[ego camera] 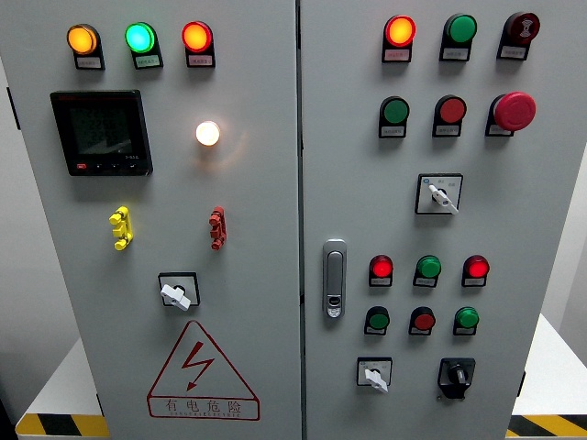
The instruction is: Trip black knob to open circuit
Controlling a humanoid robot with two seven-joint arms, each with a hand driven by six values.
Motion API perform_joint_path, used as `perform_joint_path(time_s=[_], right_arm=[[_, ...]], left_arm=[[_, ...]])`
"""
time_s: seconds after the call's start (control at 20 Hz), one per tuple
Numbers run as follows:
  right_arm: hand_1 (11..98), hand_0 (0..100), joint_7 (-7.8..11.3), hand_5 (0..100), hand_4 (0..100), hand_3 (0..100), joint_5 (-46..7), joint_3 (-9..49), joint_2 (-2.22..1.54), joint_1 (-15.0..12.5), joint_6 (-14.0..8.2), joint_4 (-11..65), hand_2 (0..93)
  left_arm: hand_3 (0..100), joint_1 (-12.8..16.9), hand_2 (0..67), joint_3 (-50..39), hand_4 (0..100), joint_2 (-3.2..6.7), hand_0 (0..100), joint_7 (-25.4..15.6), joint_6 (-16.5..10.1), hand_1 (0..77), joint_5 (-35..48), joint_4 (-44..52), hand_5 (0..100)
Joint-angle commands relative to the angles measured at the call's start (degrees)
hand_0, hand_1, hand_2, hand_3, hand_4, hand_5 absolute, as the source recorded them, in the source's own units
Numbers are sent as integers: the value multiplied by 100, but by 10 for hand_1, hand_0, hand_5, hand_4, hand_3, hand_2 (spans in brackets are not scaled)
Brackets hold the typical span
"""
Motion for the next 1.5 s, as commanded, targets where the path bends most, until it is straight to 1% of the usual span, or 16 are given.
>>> perform_joint_path(time_s=[0.0, 0.05, 0.2, 0.4, 0.5, 0.7, 0.8, 0.85, 0.95, 1.0, 1.05, 1.25, 1.3, 1.35, 1.4, 1.45], right_arm=[[344, 879, 5, 148, 32, 101, -42, 72, -2, 11, -9, 26, 21], [344, 879, 5, 148, 31, 101, -42, 116, 6, 19, -9, 26, 21], [342, 879, 5, 148, 30, 101, -217, 344, 6, 72, 0, 8, 20], [342, 879, -39, 147, 30, 101, -1226, 1265, 6, 99, 9, 17, 20], [342, 878, -161, 146, 30, 102, -1727, 1810, 6, 134, 44, 26, 20], [344, 876, -293, 144, 30, 104, -3772, 3584, 15, 195, 237, 8, 19], [344, 875, -294, 144, 29, 105, -4757, 4471, 15, 274, 386, -1, 19], [344, 875, -294, 144, 29, 108, -5232, 4989, 15, 292, 491, 8, 20], [344, 875, -302, 144, 29, 111, -6610, 6490, 15, 318, 938, 17, 20], [344, 875, -303, 143, 30, 112, -7156, 6897, 15, 327, 1062, 8, 19], [344, 875, -294, 143, 29, 113, -7318, 6971, 15, 345, 1063, 8, 19], [340, 879, -232, 143, 29, 117, -7504, 7613, 15, 450, 1300, 314, 19], [340, 879, -180, 143, 29, 119, -7513, 7596, 15, 476, 1249, 298, 19], [340, 879, -66, 143, 30, 123, -7504, 7474, -2, 572, 1248, 342, 19], [338, 880, -30, 143, 30, 124, -7487, 7290, -81, 599, 1248, 360, 18], [338, 881, -21, 142, 30, 125, -7443, 7210, -116, 608, 1248, 360, 18]], left_arm=[[261, 5, 195, 0, 99, 0, 0, 0, 0, 0, 0, 0, 86], [261, 5, 195, 0, 99, 0, 0, 0, 0, 0, 0, 0, 86], [261, 5, 195, 0, 99, -9, 0, 0, 0, 0, 0, 0, 86], [261, 5, 195, 0, 99, 0, 0, 0, 0, 0, 0, 0, 86], [261, 5, 195, 0, 99, 0, 0, 0, 0, 0, 0, 0, 86], [261, 5, 195, 0, 99, 0, 0, 0, 0, 0, 0, 0, 86], [261, 5, 195, 0, 99, -9, 0, 0, 0, 0, 0, 0, 86], [261, 5, 195, 0, 99, 0, 0, 0, 0, 0, 0, 0, 86], [261, -4, 195, 0, 99, 0, 0, 0, 0, 0, 0, 0, 86], [261, 5, 195, 0, 99, 0, 0, 0, 0, 0, 0, 0, 86], [261, 5, 195, 0, 99, 0, 0, 0, 0, 0, 0, 0, 86], [261, 5, 195, 0, 99, -9, 0, 0, 0, 0, 0, 0, 86], [261, 5, 195, 0, 99, 0, 0, 0, 0, 0, 0, 0, 86], [261, -4, 195, 0, 99, -9, 0, 0, 0, 0, 0, 0, 86], [261, 5, 194, 0, 99, 0, 0, 0, 0, 0, 0, 0, 86], [261, 5, 194, 0, 99, 0, 0, 0, 0, 0, 0, 0, 86]])
